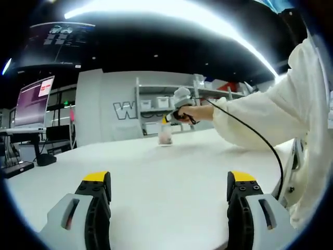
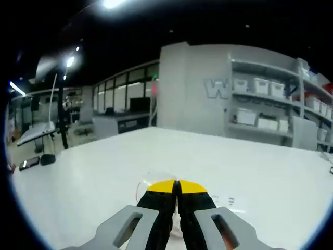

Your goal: Open the resealable bag by pulling the two sides of the seal apart until the entire bag opening is separated and visibly accessible.

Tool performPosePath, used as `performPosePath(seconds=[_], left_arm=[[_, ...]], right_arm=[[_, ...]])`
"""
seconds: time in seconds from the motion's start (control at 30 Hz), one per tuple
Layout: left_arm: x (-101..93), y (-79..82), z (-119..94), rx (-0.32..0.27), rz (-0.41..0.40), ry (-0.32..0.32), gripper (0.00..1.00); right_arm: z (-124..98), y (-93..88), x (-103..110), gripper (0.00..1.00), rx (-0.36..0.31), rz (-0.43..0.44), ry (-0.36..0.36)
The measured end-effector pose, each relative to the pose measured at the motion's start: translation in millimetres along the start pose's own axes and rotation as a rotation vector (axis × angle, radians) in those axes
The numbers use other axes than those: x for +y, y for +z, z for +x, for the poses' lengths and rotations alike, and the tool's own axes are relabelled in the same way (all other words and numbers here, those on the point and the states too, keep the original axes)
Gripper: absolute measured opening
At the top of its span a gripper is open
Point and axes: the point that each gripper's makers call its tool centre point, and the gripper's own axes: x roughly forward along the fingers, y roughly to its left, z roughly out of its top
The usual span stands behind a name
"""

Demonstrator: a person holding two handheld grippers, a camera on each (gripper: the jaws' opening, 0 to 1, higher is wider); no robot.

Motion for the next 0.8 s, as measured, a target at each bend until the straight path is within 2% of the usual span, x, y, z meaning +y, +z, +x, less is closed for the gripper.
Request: performPosePath(seconds=[0.2, 0.37, 0.8], left_arm=[[0.7, -0.2, 0.0, 0.000, -0.003, 0.001, 0.91], [0.6, -0.1, 0.8, -0.001, -0.007, -0.001, 0.91], [0.3, 1.0, 0.7, -0.006, -0.011, 0.003, 0.91]], right_arm=[[3.7, -1.4, -3.9, 0.00, -0.005, 0.002, -0.019], [5.5, -2.5, -3.9, 0.00, -0.011, -0.052, -0.042], [2.4, -12.1, 18.0, 0.00, -0.003, -0.040, 0.032]])
